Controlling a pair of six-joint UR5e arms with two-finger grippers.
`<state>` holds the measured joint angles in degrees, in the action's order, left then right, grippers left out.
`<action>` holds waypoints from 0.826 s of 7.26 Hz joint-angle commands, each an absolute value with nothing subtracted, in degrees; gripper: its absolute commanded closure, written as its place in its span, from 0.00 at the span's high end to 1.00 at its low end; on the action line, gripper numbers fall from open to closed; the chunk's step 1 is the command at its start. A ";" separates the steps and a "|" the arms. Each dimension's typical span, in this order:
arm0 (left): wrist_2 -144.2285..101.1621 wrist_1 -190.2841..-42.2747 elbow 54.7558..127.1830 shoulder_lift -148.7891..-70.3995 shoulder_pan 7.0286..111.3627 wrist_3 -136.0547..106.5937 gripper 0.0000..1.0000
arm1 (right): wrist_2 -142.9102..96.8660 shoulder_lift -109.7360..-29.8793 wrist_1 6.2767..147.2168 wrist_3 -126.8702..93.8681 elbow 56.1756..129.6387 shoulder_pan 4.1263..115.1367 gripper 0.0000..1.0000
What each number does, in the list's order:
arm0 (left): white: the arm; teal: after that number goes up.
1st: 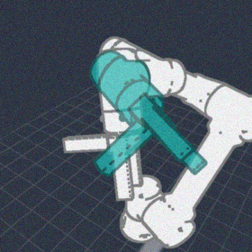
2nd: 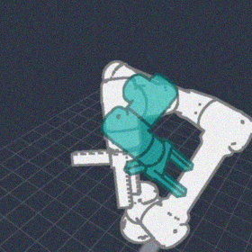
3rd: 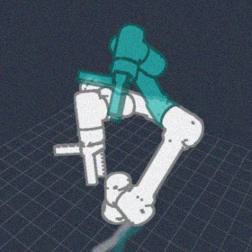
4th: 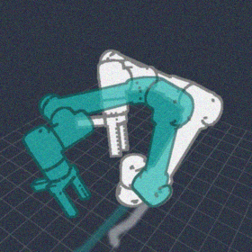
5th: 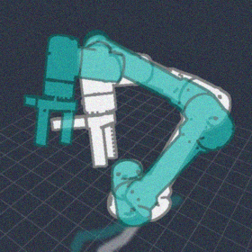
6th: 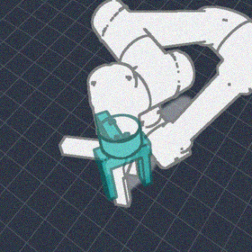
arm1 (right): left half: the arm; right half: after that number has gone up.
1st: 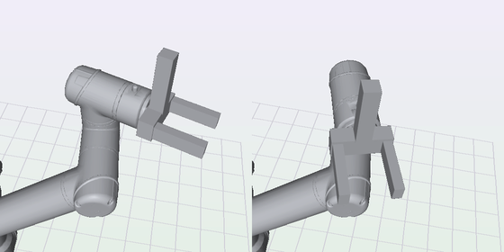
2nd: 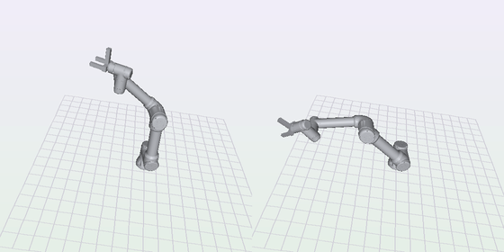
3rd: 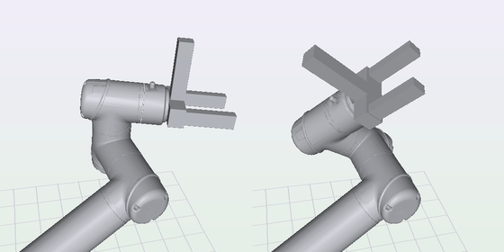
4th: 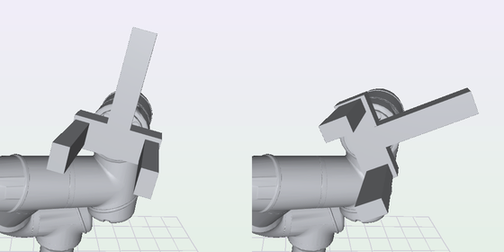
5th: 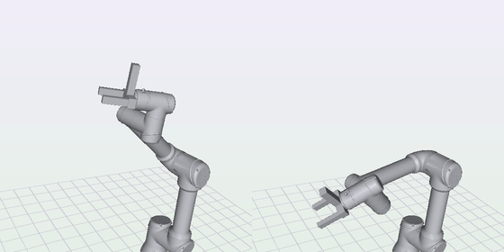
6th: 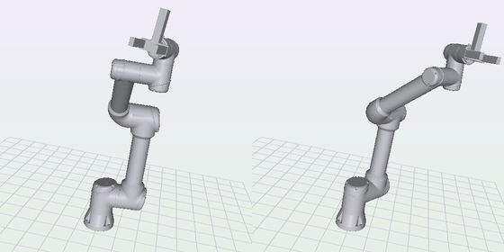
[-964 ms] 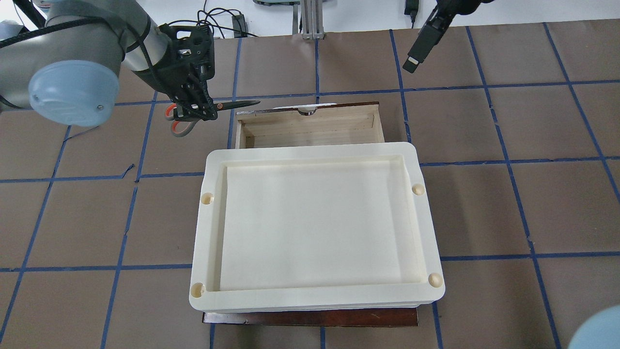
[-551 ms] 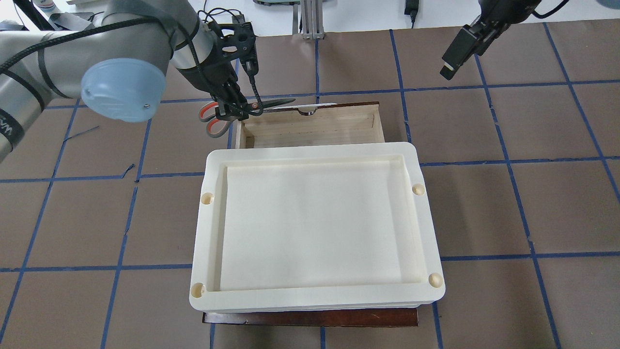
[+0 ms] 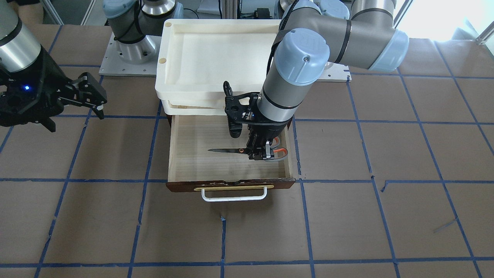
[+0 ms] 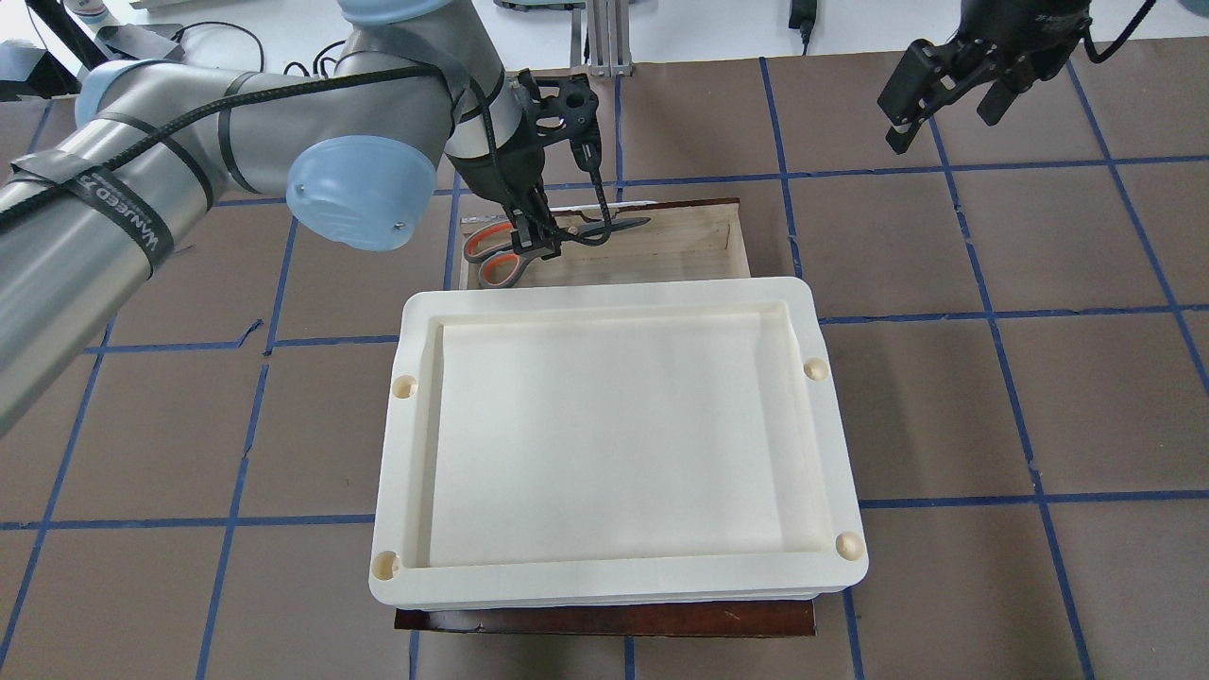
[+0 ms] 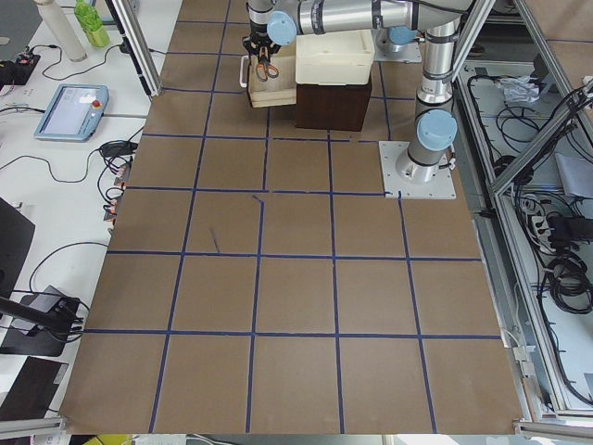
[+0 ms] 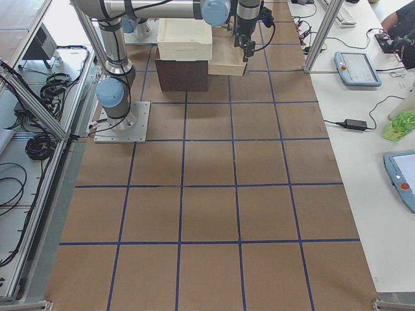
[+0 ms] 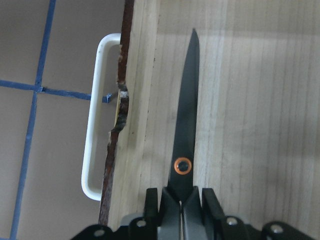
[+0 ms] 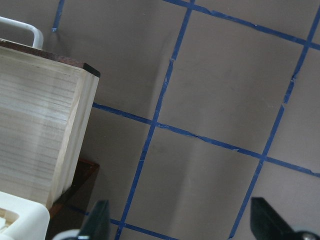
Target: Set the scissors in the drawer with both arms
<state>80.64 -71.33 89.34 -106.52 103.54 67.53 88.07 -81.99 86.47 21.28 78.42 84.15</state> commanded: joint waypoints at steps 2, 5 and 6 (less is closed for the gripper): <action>80.42 -71.37 89.56 -108.19 105.29 66.62 0.17 | 90.26 -82.71 86.84 9.08 78.31 88.05 1.00; 80.33 -70.41 89.82 -110.30 105.91 66.88 0.25 | 90.00 -82.62 86.57 4.49 78.66 89.47 1.00; 80.33 -69.88 89.82 -110.56 105.91 66.88 0.36 | 89.91 -82.62 86.49 4.48 78.75 89.39 1.00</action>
